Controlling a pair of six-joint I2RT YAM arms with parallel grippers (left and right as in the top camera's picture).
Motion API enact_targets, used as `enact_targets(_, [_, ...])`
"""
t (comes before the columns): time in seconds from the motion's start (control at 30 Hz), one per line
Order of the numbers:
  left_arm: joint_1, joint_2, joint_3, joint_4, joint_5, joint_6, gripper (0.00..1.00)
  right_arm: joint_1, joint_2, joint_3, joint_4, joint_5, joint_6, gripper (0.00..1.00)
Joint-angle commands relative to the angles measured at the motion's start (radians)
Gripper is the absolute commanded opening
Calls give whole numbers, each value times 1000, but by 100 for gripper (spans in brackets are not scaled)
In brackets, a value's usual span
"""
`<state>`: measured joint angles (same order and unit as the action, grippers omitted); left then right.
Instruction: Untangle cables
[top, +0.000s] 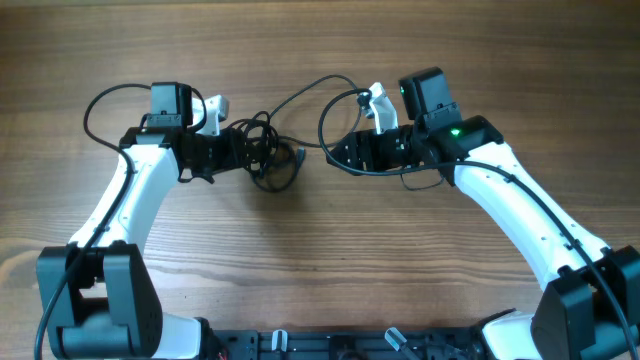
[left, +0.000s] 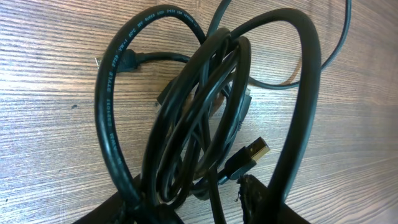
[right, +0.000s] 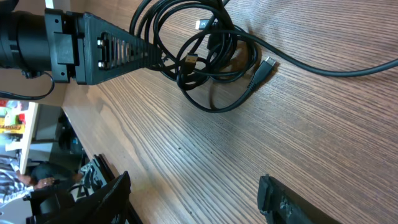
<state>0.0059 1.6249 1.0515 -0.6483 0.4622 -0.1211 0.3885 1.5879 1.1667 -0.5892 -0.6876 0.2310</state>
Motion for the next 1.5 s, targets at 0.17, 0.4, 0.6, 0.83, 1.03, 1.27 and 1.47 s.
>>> enact_targets(0.17, [-2,-37,54,-100,-138,-172,84,3,10,3,1,0,-48,68])
enact_targets(0.4, [-76,-70,89,-40,-185,-175,83,3,10,3,2,34,-48,68])
enact_targets(0.6, [-260,-4,85,61,-464,-175,70,3,10,3,3,40,-48,69])
enact_targets(0.83, [-283,16,120,124,-531,-190,4,3,10,3,1,44,-47,72])
enact_targets(1.03, [-240,-240,212,79,-385,-492,4,3,73,3,16,-59,37,81])
enact_targets(1.27, [-11,-465,212,173,212,-608,4,3,157,3,300,-388,-72,83])
enact_targets(1.47, [38,-456,212,227,450,-907,4,3,157,3,495,-395,-66,86])
